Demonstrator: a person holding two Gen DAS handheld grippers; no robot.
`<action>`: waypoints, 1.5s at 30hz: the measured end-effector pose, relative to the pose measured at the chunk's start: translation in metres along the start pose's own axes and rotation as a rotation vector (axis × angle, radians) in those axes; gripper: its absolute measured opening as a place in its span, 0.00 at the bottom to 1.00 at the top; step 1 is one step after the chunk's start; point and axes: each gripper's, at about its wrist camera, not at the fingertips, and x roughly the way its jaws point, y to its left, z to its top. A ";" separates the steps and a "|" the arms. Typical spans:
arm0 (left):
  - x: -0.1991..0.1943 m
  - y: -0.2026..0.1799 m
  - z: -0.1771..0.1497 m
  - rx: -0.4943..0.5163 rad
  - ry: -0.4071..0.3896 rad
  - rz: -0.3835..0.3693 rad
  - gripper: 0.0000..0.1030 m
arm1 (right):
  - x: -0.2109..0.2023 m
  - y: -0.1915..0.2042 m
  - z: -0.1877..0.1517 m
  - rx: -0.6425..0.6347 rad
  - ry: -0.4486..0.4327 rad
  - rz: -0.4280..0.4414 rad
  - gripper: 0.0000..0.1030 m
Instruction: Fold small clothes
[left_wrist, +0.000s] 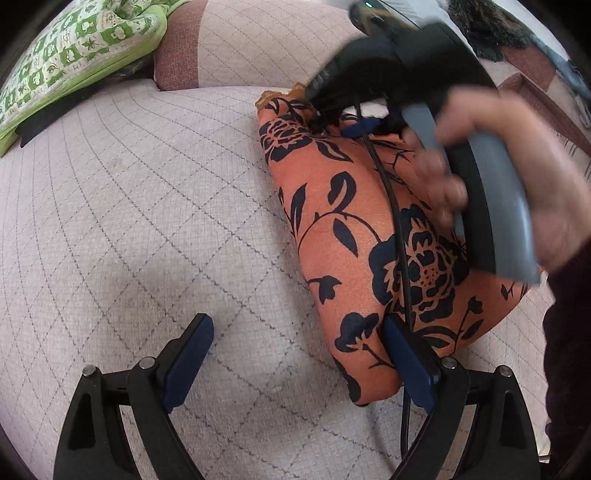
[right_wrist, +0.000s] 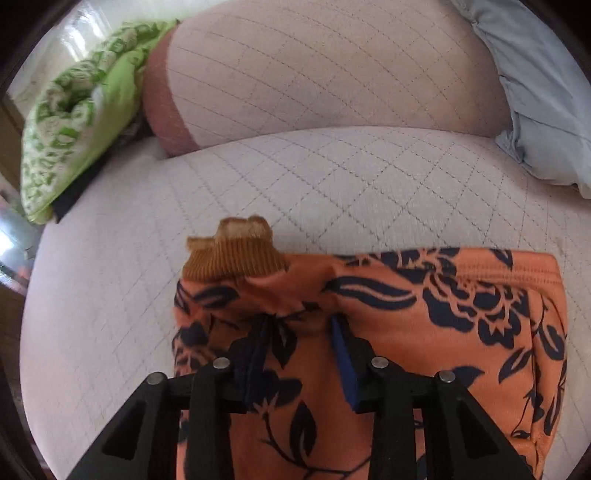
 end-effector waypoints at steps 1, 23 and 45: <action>0.000 0.000 0.001 0.003 0.003 0.001 0.91 | -0.001 0.002 0.004 0.012 0.010 -0.011 0.37; -0.039 0.010 0.054 -0.022 -0.318 0.145 0.91 | -0.143 -0.149 -0.154 0.363 -0.270 0.229 0.37; -0.008 -0.003 0.061 -0.004 -0.208 0.251 0.91 | -0.121 -0.159 -0.159 0.392 -0.277 0.313 0.29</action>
